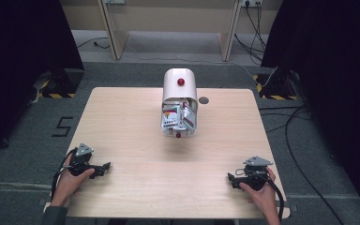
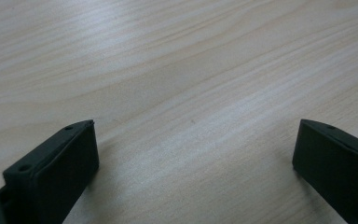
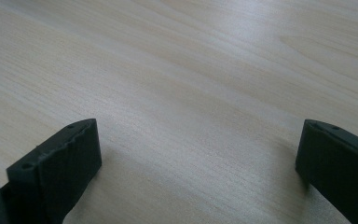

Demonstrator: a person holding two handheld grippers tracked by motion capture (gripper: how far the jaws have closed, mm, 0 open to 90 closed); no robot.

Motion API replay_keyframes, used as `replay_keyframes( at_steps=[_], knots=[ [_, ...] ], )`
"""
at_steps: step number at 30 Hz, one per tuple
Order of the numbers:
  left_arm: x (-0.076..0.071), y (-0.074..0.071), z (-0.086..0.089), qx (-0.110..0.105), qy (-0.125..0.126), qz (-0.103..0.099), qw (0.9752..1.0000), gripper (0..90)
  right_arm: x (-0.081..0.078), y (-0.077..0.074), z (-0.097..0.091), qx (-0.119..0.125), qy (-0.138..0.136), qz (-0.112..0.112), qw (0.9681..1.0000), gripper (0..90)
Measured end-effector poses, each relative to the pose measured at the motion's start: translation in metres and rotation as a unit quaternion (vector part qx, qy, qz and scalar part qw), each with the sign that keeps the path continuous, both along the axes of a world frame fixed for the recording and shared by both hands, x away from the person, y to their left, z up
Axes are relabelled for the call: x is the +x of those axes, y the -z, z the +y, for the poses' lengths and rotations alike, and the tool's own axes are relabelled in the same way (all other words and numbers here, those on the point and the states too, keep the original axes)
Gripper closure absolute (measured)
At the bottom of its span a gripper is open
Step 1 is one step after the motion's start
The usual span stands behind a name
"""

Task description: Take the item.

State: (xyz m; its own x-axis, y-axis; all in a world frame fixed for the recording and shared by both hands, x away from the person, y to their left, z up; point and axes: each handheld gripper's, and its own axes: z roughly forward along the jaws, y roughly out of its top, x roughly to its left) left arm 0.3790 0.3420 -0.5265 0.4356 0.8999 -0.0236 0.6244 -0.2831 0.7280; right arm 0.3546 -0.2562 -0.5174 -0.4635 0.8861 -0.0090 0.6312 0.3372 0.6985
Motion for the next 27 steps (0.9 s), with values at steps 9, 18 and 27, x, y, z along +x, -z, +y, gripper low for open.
replay_keyframes(
  at_steps=[9,18,27],
  knots=[
    [0.0,0.0,0.0,0.0,0.0,0.0,1.0,0.0,-0.001,-0.003,0.0,0.001,0.006,-0.029,0.9996,16.9],
    [0.0,0.0,0.0,0.0,0.0,0.0,1.0,0.0,-0.006,-0.016,0.005,0.012,0.012,-0.062,0.9979,19.2],
    [0.0,0.0,0.0,0.0,0.0,0.0,1.0,0.0,-0.007,-0.029,0.012,0.02,0.007,-0.08,0.9966,21.9]
  ],
)
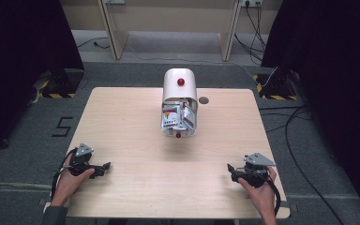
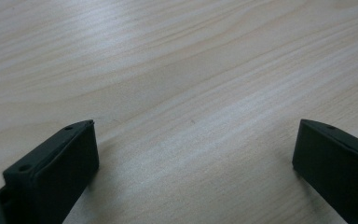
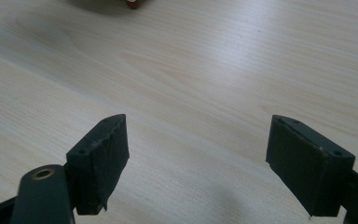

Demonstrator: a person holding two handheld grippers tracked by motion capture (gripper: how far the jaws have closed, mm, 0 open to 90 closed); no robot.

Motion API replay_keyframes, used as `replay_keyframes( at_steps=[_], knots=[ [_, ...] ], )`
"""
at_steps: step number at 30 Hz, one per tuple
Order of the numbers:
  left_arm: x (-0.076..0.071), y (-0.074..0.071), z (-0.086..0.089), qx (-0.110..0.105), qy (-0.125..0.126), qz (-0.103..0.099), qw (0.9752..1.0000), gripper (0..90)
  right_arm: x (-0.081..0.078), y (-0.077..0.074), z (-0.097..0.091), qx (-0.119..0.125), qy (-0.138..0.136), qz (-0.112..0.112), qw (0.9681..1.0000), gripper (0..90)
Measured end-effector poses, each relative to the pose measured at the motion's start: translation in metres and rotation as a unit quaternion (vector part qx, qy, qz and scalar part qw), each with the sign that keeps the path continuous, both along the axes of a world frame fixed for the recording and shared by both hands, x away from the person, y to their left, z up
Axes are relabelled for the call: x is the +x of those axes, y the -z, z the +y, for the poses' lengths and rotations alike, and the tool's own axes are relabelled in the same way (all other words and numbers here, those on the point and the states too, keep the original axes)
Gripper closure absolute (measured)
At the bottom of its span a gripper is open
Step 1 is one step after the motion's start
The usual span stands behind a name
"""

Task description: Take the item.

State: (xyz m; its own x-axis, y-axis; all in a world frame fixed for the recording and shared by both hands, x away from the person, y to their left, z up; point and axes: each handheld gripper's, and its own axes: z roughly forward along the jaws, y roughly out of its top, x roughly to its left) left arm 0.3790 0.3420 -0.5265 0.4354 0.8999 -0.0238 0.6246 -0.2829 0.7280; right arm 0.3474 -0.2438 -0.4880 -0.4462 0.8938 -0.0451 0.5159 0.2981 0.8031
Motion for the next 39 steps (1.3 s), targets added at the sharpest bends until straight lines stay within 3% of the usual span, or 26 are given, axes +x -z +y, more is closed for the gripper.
replay_keyframes(
  at_steps=[9,15,20,39],
  knots=[
    [0.0,0.0,0.0,0.0,0.0,0.0,1.0,0.0,0.003,-0.009,0.009,0.007,-0.011,-0.008,0.9999,22.3],
    [0.0,0.0,0.0,0.0,0.0,0.0,1.0,0.0,0.009,-0.019,0.025,0.01,-0.03,-0.015,0.9994,22.4],
    [0.0,0.0,0.0,0.0,0.0,0.0,1.0,0.0,0.014,-0.03,0.042,0.011,-0.052,-0.023,0.9983,22.7],
    [0.0,0.0,0.0,0.0,0.0,0.0,1.0,0.0,0.031,-0.061,0.07,0.027,-0.082,-0.049,0.9951,27.8]
  ],
)
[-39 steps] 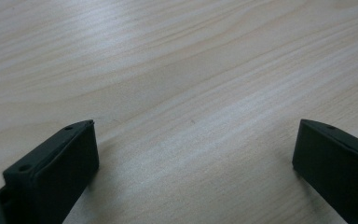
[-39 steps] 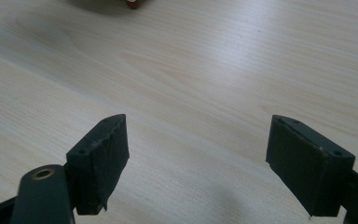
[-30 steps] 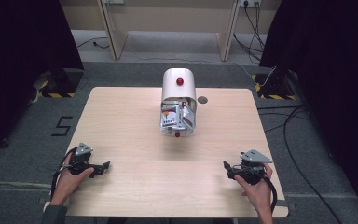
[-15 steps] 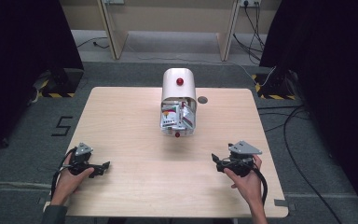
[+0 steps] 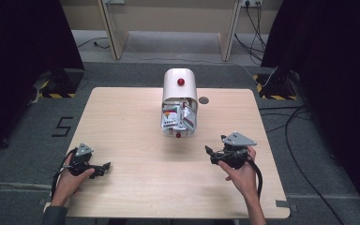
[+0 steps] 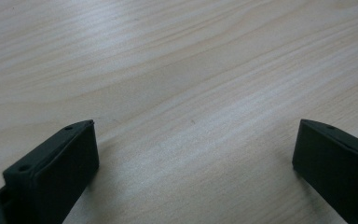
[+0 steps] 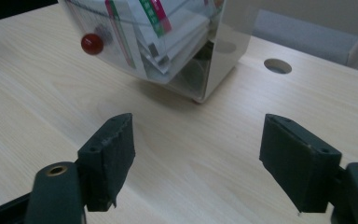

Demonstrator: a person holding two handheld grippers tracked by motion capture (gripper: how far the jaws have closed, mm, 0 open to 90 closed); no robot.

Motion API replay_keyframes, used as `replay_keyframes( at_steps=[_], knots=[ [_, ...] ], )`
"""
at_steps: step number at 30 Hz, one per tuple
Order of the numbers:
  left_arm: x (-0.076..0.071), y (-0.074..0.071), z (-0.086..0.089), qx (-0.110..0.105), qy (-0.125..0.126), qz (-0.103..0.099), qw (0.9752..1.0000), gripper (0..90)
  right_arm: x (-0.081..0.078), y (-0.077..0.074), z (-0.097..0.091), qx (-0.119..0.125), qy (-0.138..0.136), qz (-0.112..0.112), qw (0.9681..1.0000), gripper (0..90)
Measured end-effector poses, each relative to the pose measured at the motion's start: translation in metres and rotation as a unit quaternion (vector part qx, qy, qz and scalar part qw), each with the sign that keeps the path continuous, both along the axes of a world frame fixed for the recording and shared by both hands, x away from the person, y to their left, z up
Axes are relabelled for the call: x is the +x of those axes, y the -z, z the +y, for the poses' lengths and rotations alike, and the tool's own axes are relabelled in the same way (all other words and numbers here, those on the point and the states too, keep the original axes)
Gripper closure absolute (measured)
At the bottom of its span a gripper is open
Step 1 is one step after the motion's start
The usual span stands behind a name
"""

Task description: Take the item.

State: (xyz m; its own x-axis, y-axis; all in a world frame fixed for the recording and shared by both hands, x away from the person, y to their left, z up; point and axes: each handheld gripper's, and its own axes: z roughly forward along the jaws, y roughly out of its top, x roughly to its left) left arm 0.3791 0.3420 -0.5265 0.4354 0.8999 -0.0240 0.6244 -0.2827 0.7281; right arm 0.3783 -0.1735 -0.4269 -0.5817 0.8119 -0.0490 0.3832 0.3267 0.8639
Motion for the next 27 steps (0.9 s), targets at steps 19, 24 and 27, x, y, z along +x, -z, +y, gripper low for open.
replay_keyframes(
  at_steps=[19,24,27],
  knots=[
    [0.0,0.0,0.0,0.0,0.0,0.0,1.0,0.0,0.003,-0.026,0.016,0.003,-0.018,-0.033,0.9993,35.6],
    [0.0,0.0,0.0,0.0,0.0,0.0,1.0,0.0,0.003,-0.03,0.019,0.001,-0.022,-0.037,0.9991,35.8],
    [0.0,0.0,0.0,0.001,0.001,0.0,1.0,0.0,0.003,-0.035,0.022,0.0,-0.025,-0.042,0.9988,35.9]
  ],
)
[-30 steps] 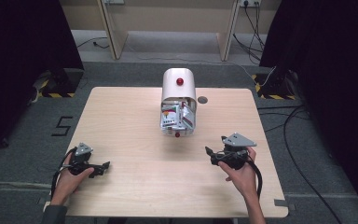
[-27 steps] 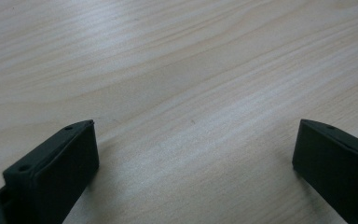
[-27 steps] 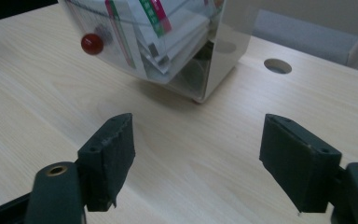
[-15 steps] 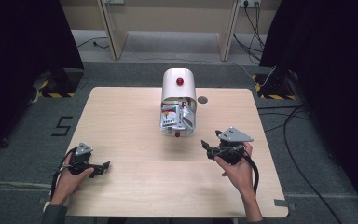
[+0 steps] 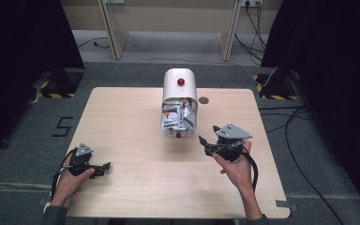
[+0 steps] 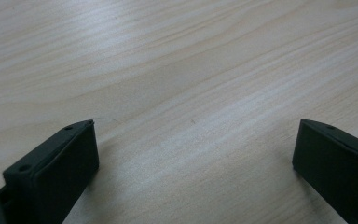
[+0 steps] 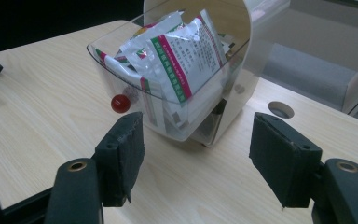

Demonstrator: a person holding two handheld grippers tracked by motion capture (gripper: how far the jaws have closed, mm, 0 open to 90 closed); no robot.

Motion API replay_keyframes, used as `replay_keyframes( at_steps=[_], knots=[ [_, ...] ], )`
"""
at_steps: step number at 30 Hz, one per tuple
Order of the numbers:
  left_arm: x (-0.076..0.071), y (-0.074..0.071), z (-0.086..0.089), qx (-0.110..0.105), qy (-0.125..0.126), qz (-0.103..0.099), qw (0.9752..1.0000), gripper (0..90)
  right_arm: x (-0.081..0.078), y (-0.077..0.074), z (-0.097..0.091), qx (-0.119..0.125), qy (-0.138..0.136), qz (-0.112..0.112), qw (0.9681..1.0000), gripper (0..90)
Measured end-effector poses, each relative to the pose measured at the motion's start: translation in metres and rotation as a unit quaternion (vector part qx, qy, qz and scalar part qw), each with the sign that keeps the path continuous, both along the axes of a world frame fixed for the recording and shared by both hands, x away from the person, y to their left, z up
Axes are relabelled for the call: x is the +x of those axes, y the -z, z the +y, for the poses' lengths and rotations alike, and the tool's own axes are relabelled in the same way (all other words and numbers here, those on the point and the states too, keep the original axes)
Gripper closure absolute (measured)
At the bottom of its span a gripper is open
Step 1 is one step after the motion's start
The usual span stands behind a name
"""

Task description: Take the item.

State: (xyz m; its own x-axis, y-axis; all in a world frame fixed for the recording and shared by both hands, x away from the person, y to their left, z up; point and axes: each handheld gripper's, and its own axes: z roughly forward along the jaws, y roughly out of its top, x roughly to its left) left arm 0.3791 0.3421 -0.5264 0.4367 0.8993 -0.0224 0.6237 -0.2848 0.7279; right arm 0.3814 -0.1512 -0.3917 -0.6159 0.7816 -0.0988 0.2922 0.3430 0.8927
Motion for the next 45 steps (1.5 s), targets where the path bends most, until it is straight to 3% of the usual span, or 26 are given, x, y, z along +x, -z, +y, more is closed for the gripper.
replay_keyframes(
  at_steps=[15,29,45],
  knots=[
    [0.0,0.0,0.0,0.0,0.0,0.0,1.0,0.0,0.006,-0.014,0.019,0.008,-0.009,0.0,0.9999,36.6],
    [0.0,0.0,0.0,0.0,0.0,0.0,1.0,0.0,0.021,-0.022,0.041,0.007,-0.012,0.006,0.9999,38.3],
    [-0.001,0.0,0.0,0.0,-0.002,0.0,1.0,0.0,0.04,-0.022,0.065,-0.029,0.003,0.009,0.9995,41.6]
  ],
)
